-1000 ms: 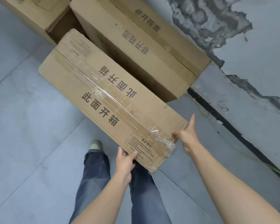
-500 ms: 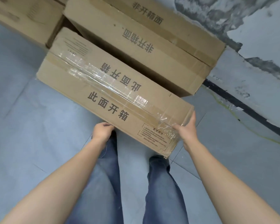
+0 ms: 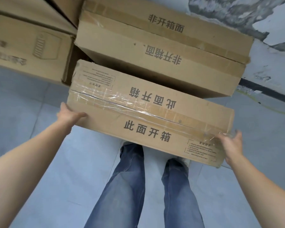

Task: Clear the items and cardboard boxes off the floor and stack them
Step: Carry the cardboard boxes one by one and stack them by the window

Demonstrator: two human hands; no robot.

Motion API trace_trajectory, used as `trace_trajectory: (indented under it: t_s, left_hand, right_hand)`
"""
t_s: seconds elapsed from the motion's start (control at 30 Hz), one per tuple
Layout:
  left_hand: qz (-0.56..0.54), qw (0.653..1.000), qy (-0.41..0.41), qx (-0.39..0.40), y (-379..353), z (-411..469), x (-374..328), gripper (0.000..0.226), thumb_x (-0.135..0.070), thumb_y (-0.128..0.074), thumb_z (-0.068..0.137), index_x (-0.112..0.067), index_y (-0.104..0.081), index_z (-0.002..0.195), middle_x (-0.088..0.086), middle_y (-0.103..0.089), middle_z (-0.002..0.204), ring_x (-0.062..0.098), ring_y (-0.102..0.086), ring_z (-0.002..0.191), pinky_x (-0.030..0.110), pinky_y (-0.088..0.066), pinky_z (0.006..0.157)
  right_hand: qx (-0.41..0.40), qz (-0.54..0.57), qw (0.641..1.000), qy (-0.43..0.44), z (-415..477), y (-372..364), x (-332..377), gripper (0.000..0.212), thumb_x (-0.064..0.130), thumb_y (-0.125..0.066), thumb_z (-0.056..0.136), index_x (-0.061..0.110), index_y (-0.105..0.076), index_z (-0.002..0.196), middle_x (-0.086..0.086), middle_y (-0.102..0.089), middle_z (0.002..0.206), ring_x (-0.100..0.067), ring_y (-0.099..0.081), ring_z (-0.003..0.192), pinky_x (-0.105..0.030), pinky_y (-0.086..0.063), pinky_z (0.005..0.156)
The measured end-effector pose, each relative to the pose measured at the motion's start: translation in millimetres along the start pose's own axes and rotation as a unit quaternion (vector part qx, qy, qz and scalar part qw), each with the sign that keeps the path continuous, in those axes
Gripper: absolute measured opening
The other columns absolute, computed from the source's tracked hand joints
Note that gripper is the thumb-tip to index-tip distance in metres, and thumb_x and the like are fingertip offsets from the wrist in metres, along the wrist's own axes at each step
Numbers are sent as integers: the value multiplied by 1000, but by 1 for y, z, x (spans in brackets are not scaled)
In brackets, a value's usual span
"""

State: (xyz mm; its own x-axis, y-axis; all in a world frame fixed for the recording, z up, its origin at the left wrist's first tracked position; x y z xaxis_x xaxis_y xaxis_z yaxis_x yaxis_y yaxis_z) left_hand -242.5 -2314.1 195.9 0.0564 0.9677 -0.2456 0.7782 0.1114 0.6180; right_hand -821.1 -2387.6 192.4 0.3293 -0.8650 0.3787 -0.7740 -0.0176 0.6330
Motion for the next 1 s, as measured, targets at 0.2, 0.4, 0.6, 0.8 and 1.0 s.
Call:
trace_trajectory:
  t_s: [0.2,0.4,0.6,0.8,1.0]
  left_hand:
    - [-56,994,64,70,-9,21,7,75,-13,-73,79,-21,-28,138,7,-38,143,36,-40,126,61,-37,96]
    - [-111,993,-2,34,-6,29,-23,73,-11,-75,76,-18,-33,135,6,-45,134,30,-49,112,46,-47,77]
    - [-134,990,-39,-18,23,43,-31,73,-10,-74,78,-13,-34,139,5,-49,133,25,-52,102,35,-47,64]
    - [-148,985,-76,-34,40,70,-53,78,-7,-73,77,-17,-30,142,3,-51,132,25,-57,106,30,-47,59]
    - [-125,989,-67,-32,37,88,-56,87,-10,-75,76,-24,-24,145,3,-47,139,27,-56,112,32,-47,59]
  right_hand:
    - [35,54,996,-54,-1,-13,-5,42,-3,-58,82,-2,-50,124,-13,-64,99,-10,-59,62,-16,-48,48]
    - [41,107,990,-85,8,-12,17,53,-6,-53,80,6,-36,129,-6,-54,83,-19,-54,62,-29,-43,53]
    - [56,105,991,-54,4,-28,63,64,-10,-44,79,16,-32,136,-1,-48,80,-14,-44,66,-25,-34,56]
    - [71,107,991,-43,8,-47,78,68,-15,-39,77,17,-32,137,0,-48,82,-13,-44,69,-27,-37,59]
    - [66,100,992,-48,14,-52,80,62,-11,-40,81,14,-31,136,-1,-48,81,-13,-43,66,-25,-34,57]
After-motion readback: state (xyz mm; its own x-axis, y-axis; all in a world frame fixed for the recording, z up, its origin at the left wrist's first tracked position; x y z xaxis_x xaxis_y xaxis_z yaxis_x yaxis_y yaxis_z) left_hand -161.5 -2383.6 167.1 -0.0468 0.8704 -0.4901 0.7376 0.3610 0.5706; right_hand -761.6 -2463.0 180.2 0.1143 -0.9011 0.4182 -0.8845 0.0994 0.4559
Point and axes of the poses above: each hand's wrist, its own z-axis towards the middle knuckle, its own y-axis out of the back of the hand, x = y × z, the point moved 10 cm from there along z, towards the middle knuckle
